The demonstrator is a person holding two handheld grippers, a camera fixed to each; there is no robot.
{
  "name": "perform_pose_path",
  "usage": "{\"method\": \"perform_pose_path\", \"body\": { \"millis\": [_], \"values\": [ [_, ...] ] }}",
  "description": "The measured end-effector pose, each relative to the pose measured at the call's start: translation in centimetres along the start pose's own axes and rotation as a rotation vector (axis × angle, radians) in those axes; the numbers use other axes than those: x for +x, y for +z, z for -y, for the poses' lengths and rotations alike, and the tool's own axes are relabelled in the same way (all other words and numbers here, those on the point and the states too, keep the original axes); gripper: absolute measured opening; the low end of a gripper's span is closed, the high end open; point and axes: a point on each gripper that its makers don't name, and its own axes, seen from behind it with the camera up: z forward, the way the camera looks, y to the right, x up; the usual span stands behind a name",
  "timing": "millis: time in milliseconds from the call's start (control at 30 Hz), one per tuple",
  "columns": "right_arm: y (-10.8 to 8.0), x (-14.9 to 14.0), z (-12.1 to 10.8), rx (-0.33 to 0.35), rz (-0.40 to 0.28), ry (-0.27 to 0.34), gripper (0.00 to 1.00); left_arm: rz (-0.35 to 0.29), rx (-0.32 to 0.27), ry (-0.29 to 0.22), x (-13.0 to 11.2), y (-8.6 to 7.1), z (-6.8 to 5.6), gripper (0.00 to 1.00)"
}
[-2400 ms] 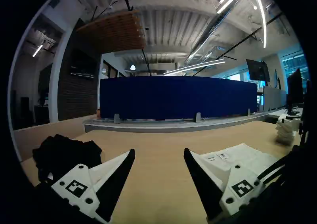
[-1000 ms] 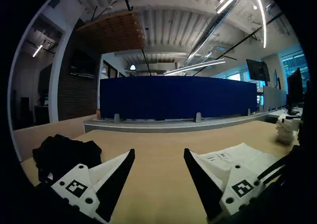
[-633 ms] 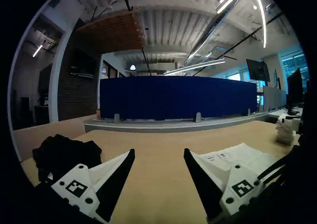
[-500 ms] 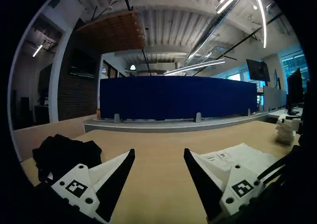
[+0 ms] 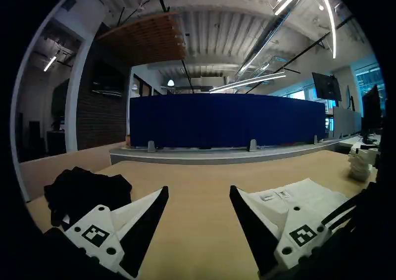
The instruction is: Fold towel
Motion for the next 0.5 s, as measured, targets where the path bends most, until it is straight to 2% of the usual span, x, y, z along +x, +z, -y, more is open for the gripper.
{"method": "perform_pose_path", "body": {
  "millis": [67, 200, 500],
  "values": [
    [-0.1, 0.6, 0.3, 0.003, 0.004, -0.006, 1.00, 0.003, -0.005, -0.004, 0.7, -0.1, -0.2, 0.92],
    [-0.5, 3.2, 0.5, 0.009, 0.003, 0.011, 1.00, -0.020, -0.014, -0.024, 4.0, -0.6, -0.5, 0.92],
    [-1.4, 11.4, -0.2, 0.000, -0.011, 0.000, 1.00, -0.024, -0.013, -0.051, 12.4, -1.5, -0.8, 0.92]
  ]
}}
